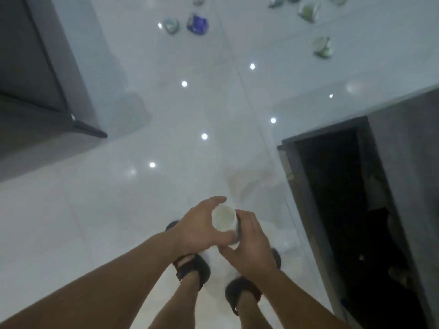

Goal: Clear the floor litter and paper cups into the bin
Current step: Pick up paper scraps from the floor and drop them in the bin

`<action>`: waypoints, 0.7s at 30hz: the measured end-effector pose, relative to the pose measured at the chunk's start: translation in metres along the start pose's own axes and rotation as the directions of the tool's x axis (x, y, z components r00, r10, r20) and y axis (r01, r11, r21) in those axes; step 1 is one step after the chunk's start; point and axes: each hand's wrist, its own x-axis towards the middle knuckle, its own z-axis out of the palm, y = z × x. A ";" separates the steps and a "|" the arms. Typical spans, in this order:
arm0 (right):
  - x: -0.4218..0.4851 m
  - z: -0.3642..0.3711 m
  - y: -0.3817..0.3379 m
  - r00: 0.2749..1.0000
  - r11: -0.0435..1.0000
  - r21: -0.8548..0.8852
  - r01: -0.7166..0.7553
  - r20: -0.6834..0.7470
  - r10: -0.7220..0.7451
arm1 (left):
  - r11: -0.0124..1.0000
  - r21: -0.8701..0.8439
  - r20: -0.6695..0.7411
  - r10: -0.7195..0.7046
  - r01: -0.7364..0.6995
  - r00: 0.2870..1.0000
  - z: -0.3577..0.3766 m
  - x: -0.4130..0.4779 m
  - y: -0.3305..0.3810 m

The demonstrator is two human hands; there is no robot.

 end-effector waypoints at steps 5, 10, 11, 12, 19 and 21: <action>0.033 -0.067 -0.070 0.997 0.992 -0.102 0.078 0.002 -0.078 | 0.991 0.113 -0.187 0.098 -0.077 0.978 -0.077 -0.025 0.062; 0.088 -0.112 -0.108 0.998 0.994 -0.109 -0.015 -0.066 0.008 | 0.982 0.182 -0.362 0.022 0.048 0.932 -0.136 -0.019 0.094; 0.100 -0.120 -0.115 0.996 0.995 -0.094 -0.032 -0.081 0.024 | 0.979 0.189 -0.369 0.003 0.072 0.929 -0.144 -0.014 0.101; 0.111 -0.127 -0.121 0.996 0.996 -0.086 -0.037 -0.080 0.030 | 0.978 0.191 -0.372 -0.012 0.089 0.928 -0.151 -0.009 0.109; 0.195 -0.196 -0.150 1.000 0.984 -0.178 -0.021 0.005 0.023 | 0.985 0.104 -0.451 -0.076 0.137 0.889 -0.211 0.032 0.168; 0.222 -0.218 -0.158 0.999 0.971 -0.237 -0.007 0.031 0.015 | 0.989 0.063 -0.481 -0.090 0.137 0.872 -0.232 0.045 0.183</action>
